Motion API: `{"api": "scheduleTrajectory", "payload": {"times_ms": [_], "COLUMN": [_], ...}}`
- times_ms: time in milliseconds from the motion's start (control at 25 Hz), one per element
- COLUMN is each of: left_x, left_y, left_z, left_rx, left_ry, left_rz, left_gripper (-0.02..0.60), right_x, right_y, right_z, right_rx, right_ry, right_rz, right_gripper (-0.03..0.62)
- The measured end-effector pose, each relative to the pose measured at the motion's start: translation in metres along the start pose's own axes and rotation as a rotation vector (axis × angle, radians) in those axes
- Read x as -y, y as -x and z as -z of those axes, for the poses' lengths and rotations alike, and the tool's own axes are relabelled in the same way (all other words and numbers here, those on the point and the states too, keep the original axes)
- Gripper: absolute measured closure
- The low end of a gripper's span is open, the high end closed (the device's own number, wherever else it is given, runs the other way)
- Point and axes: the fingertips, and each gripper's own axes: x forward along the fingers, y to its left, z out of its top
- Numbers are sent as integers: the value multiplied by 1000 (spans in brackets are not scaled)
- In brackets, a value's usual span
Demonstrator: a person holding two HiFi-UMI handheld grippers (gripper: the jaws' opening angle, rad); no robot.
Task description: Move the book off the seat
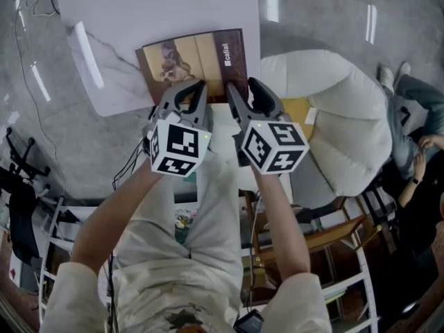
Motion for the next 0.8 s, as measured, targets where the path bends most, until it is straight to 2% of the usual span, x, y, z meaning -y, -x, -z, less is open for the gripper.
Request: {"api": "scheduleTrajectory", "payload": {"times_ms": [80,320,680,800], "left_x": [-2,-8,-19,-16], "left_y": [-6,-24,-28,-27], "left_z": [3,10,12,10], "left_rx": [-13,-47,-54,-51], "left_ry": [-4,-14,10,10], "left_rz": [5,5,2,8], "left_gripper": [569,569,569,569], "right_x": [1,0,1,3], "right_y": [-7,-23,-24,-21], "right_z": [4,15,16,15], "right_rx": [-16,-47,-74,-65], "right_ry": [28,-4,60,66], "right_rz": [14,17,36,47], "right_gripper": [395,395,396,459]}}
